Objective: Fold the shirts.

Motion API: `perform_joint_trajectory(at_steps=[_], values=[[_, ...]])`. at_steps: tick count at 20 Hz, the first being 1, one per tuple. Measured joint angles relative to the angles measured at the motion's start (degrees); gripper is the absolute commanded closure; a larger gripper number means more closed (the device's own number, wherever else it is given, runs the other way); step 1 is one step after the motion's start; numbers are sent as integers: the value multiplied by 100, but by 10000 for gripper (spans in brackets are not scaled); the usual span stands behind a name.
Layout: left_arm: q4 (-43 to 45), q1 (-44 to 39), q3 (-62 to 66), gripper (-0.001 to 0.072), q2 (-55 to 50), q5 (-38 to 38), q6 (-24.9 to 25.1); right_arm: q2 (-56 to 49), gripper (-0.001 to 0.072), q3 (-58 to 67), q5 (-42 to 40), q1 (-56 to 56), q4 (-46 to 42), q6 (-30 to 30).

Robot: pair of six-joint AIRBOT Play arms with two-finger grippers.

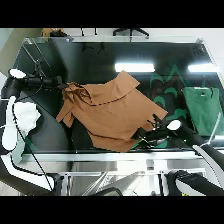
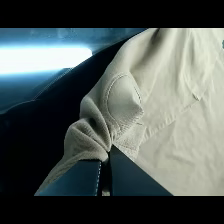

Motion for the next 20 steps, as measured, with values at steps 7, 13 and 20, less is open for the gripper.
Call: perform_joint_trajectory(at_steps=[7, 13, 20], values=[[-13, 236, 4, 693, 2, -136, -13, -470, 696, 892, -704, -42, 1462, -1928], [7, 662, -874, 693, 306, -896, -269, -2050, 696, 3919, -365, -1493, 1355, -2782], [2, 787, -3342, 692, 1180, -787, -354, -4481, 448, 6651, 1040, -1596, 1346, -2839]])
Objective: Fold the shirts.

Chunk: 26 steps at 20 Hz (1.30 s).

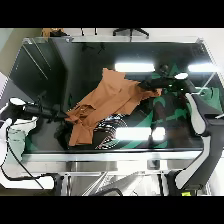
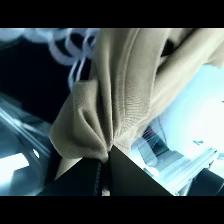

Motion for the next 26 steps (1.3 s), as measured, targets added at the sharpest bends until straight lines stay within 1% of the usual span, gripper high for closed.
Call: perform_joint_trajectory(at_steps=[1, 3, 4, 5, 6, 9, 10, 11, 12, 14, 17, 19, 22, 23, 24, 26], values=[[-20, 2, -190, 691, 61, 87, 2, -133, 403, 114, 116, 17, -17, -4], [-33, 7, -361, 689, 131, 203, 42, -227, 402, 267, 258, -22, -26, -46], [-39, 9, -356, 632, 153, 234, 50, -197, 393, 315, 348, -81, -35, -74], [-33, 9, -302, 231, 166, 232, 70, -114, 387, 350, 457, -177, -39, -94], [-15, 9, -190, 37, 177, 225, 79, 7, 386, 374, 588, -297, -50, -98], [149, 9, 256, 38, 195, 44, 94, 531, 386, 330, 1128, -713, -356, 0], [236, 9, 420, 38, 199, -44, 94, 750, 334, 201, 1270, -813, -590, 101], [317, 9, 551, 38, 201, -136, 92, 964, 204, -2, 1379, -870, -833, 212], [378, 9, 654, 38, 201, -214, 90, 1207, 114, -317, 1449, -894, -1082, 330], [485, -17, 741, 38, 203, -387, 83, 1611, 111, -1097, 1408, -846, -1403, 481], [566, -142, 549, 38, 203, -439, 46, 1956, 113, -2356, 785, -503, -1545, 584], [636, -232, 332, 38, 181, -350, 44, 1937, 114, -2852, 328, -184, -1416, 520], [997, -304, 98, 38, 170, -260, -13, 1720, 123, -3178, -140, 269, -876, 214], [1180, -317, 55, 38, 170, -254, -63, 1652, 171, -3224, -223, 369, -629, 101], [1322, -323, 28, 38, 168, -247, -96, 1582, 268, -3263, -337, 455, -391, -46], [1521, -334, -7, 39, 166, -240, -175, 1486, 285, -3307, -509, 553, -4, -350]])
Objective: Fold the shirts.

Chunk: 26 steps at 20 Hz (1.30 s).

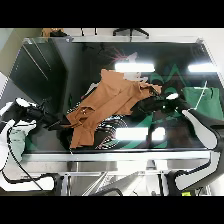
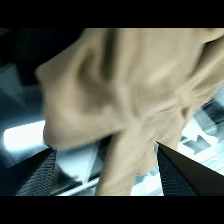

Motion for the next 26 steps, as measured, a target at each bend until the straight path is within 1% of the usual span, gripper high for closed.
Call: perform_joint_trajectory(at_steps=[2, 3, 4, 5, 6, 7, 11, 15, 16, 17, 18, 19, 22, 24, 26], values=[[101, -7, -7, 39, 0, 4, -28, -44, 496, 17, -81, 44, 306, -240], [153, -7, 24, 39, 0, 0, -39, -55, 495, 42, -105, 57, 428, -313], [186, -7, 76, 39, 0, 2, -42, -63, 571, 63, -129, 68, 518, -393], [212, -7, 146, 39, 0, 15, -46, -72, 632, 79, -166, 79, 581, -459], [219, -7, 208, 38, 0, 46, -70, -76, 633, 92, -186, 83, 640, -505], [247, -9, 262, 39, 0, 127, -85, -79, 688, 101, -208, 85, 680, -542], [275, -13, 356, 38, -33, 426, -129, -83, 696, 118, -232, 92, 774, -608], [280, -72, 380, 39, -262, 470, -129, -83, 696, 118, -234, 92, 811, -673], [264, -138, 385, 73, -352, 442, -136, -83, 696, 118, -236, 92, 811, -688], [223, -227, 396, 365, -435, 415, -149, -83, 696, 118, -240, 92, 820, -691], [216, -323, 396, 707, -527, 404, -149, -83, 696, 120, -243, 92, 824, -693], [249, -428, 402, 693, -625, 420, -146, -83, 696, 120, -243, 92, 822, -695], [240, -658, 699, 694, -754, 221, -131, 37, 696, 227, -107, 63, 824, -732], [-13, -699, 1130, 694, -660, -63, -131, 269, 696, 509, 195, -50, 890, -734], [-562, -632, 1692, 694, -374, -315, -131, 643, 697, 1032, 570, -264, 1088, -734]])
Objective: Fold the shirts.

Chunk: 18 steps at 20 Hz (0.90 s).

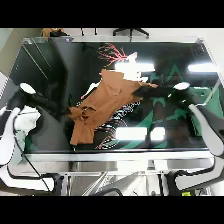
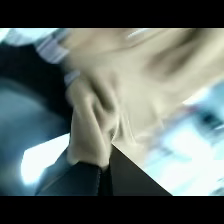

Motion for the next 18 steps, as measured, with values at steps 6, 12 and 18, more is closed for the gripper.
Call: perform_joint_trajectory(at_steps=[6, 12, 18], values=[[-2791, 748, 1604, 694, 1694, 133, 26, 1471, 697, 2487, 601, -951, 595, -17], [-3888, 1641, 2865, 693, 3650, 1001, 48, 2769, 697, 3807, 337, -1563, 369, -17], [-4046, 2411, 2514, 693, 4706, 1196, 13, 2771, 697, 3945, 839, -1659, 363, 68]])
